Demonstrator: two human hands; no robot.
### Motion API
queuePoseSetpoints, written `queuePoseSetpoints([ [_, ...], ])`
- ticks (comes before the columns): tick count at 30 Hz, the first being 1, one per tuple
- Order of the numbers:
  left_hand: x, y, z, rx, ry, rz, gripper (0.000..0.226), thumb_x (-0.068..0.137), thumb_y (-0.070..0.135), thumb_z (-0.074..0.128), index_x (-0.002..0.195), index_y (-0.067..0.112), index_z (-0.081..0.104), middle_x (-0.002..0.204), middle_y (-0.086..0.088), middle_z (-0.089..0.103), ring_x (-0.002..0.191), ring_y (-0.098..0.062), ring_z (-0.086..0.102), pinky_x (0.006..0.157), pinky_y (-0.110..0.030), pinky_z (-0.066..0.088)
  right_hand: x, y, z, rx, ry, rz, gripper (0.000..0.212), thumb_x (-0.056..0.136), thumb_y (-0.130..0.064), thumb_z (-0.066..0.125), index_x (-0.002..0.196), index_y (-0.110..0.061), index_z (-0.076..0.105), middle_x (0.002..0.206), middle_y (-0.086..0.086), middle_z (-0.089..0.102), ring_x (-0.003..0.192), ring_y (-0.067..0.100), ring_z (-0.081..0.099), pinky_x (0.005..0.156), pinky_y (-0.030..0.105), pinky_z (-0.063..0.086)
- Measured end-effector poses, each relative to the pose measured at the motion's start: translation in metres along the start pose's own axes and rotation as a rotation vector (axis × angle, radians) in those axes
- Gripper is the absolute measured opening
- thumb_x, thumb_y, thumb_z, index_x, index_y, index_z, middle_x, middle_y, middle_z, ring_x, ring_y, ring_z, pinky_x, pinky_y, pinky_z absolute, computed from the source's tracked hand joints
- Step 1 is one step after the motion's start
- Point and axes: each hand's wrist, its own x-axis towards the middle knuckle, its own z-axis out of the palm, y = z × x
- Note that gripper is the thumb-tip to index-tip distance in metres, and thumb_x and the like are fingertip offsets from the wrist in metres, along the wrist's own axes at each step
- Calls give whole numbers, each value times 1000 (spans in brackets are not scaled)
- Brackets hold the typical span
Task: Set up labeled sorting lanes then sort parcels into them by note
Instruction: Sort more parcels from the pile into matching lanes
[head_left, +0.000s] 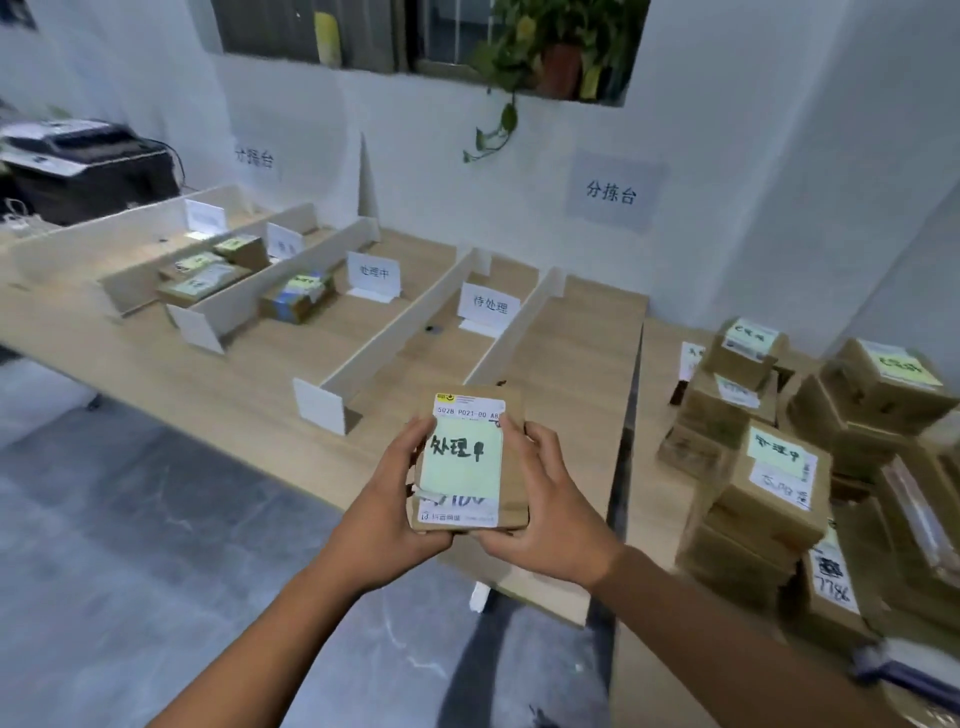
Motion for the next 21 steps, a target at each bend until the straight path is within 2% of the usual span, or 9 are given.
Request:
queuePoseSetpoints([
  [2,6,-19,-42,-1,23,-19,114,69,26,88,156,46,17,157,21,36,139,-3,44,99,-21,49,39,-17,29,-6,-11,-17,118,67,-56,75,158,-49,0,152,-17,12,140,4,34,111,33,43],
  [6,20,-63,-136,28,64,-56,114,69,25,86,155,48,16,153,21,41,135,-2,47,98,-18,48,126,-54,90,-26,-22,-45,118,64,-62,74,154,-57,-2,151,-23,13,138,9,40,104,48,49],
  [10,37,-107,-226,71,74,-73,115,70,18,85,155,48,14,155,27,35,138,2,43,98,-9,43,207,-90,148,26,-51,-76,119,64,-61,77,153,-59,-2,149,-18,17,139,12,40,108,45,47],
  [12,50,-127,-262,102,71,-79,116,69,17,84,154,52,13,157,28,30,140,4,39,99,-7,41,239,-104,173,51,-29,-81,118,64,-58,79,155,-56,3,148,-16,20,138,11,41,104,44,50],
  [15,74,-160,-302,163,45,-93,118,68,21,83,156,49,10,160,23,28,143,3,35,109,-19,41,283,-111,204,60,12,-80,114,63,-53,78,158,-39,16,145,-8,28,130,14,48,96,44,54],
  [17,94,-187,-320,177,28,-104,119,68,25,85,157,48,9,161,21,28,144,3,34,110,-23,41,315,-104,222,48,-9,-75,115,63,-53,78,157,-37,12,145,-7,25,131,14,46,101,43,51],
  [19,118,-218,-332,171,11,-118,119,68,28,85,156,49,8,161,21,28,144,3,34,109,-19,40,347,-88,240,53,-27,-86,116,66,-53,79,158,-37,9,145,-10,20,134,10,40,104,38,49],
  [21,146,-250,-342,166,-16,-135,121,68,30,88,157,47,7,163,20,26,145,3,33,110,-15,37,379,-68,259,72,-34,-64,118,68,-55,79,160,-37,7,144,-16,16,134,4,36,104,26,48],
])
